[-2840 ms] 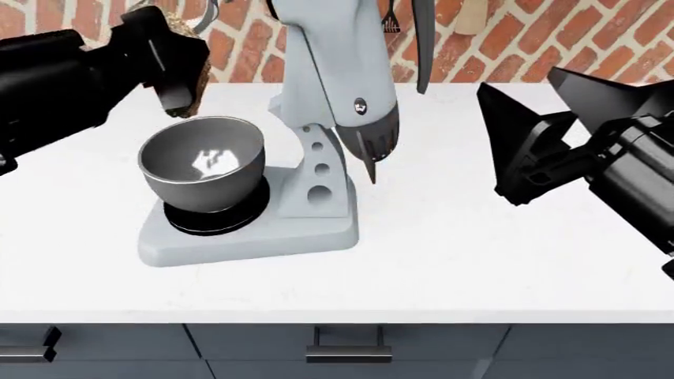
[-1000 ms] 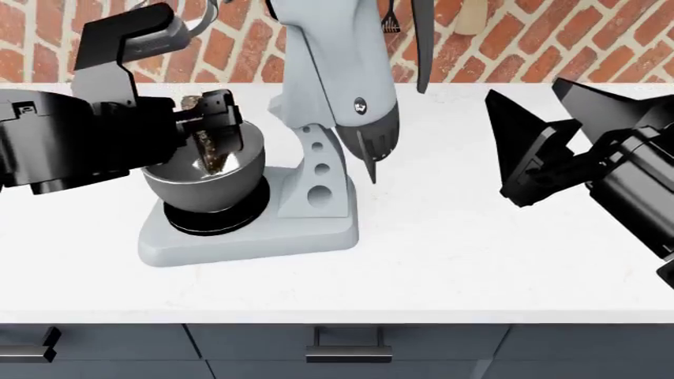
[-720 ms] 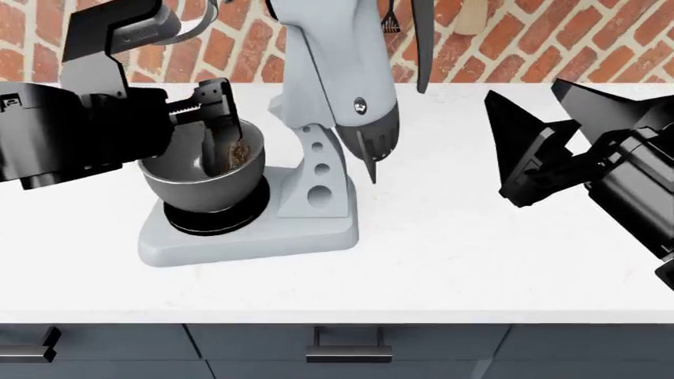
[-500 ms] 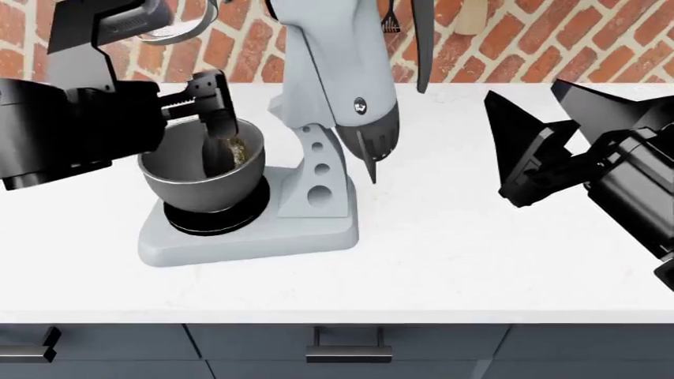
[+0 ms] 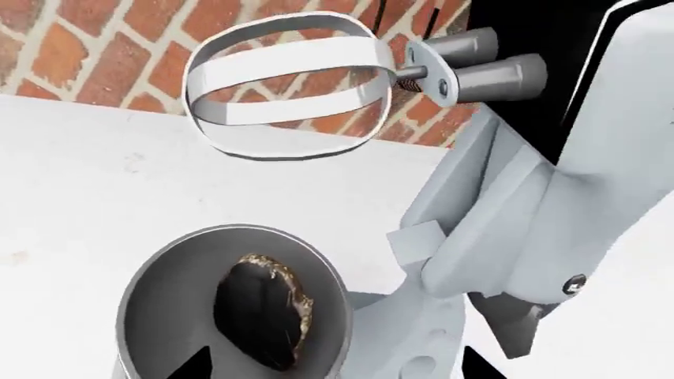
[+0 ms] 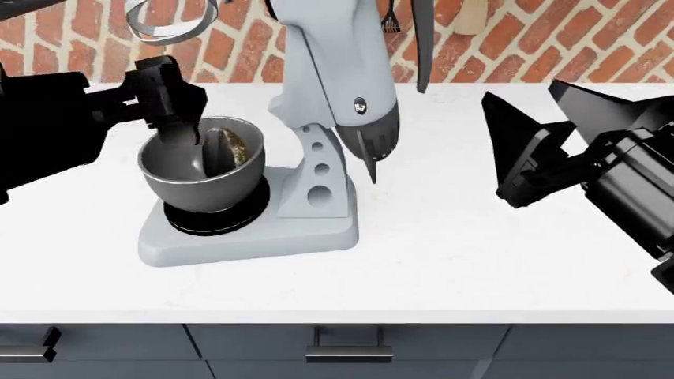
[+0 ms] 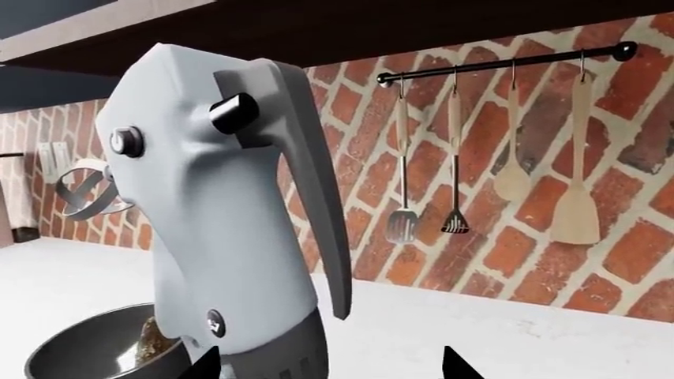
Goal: Place the bread in the stand mixer bowl.
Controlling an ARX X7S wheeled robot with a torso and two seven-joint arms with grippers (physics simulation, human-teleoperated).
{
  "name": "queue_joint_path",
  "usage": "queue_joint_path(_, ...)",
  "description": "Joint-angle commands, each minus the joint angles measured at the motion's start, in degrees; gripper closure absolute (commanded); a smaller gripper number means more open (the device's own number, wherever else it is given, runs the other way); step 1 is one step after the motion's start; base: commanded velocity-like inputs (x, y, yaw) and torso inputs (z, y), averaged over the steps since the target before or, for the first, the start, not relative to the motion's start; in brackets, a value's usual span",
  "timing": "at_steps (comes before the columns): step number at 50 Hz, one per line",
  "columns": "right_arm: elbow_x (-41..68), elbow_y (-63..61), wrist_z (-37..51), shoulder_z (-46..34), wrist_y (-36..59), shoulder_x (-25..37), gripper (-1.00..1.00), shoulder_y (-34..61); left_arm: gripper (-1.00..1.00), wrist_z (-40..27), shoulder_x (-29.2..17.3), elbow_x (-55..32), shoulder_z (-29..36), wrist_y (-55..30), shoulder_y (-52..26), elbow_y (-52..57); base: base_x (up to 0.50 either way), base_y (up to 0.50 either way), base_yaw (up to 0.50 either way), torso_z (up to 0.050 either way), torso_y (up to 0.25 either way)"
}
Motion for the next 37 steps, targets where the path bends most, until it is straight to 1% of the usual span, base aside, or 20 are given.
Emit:
queue_joint_path(1, 0.71, -0.69, 1.06, -0.35, 0.41, 0.17, -1.00, 1.18, -1.00, -3.67, -5.60, -8.24, -4.51, 3.35, -0.27, 10.62, 0.00, 0.00, 0.00, 0.000, 0.000)
queue_joint_path(5, 1.76, -1.75, 2.70, -0.39, 0.80, 0.51, -1.00, 2.17, -1.00, -4.58, -8.04, -10.74, -7.12, 5.51, 0.55, 15.87, 0.00, 0.00, 0.00, 0.000, 0.000)
queue_joint_path(10, 3.32, -2.71, 3.99, 0.04, 0.97, 1.13, -1.00, 3.02, -1.00, -4.01, -9.08, -10.54, -9.17, 6.38, 1.20, 17.86, 0.00, 0.00, 0.00, 0.000, 0.000)
queue_joint_path(37, 5.43, -3.89, 4.51, 1.28, 0.15, 1.54, -1.00, 3.66, -1.00, -2.46, -7.50, -6.18, -10.08, 6.14, 0.64, 21.24, 0.00, 0.00, 0.00, 0.000, 0.000)
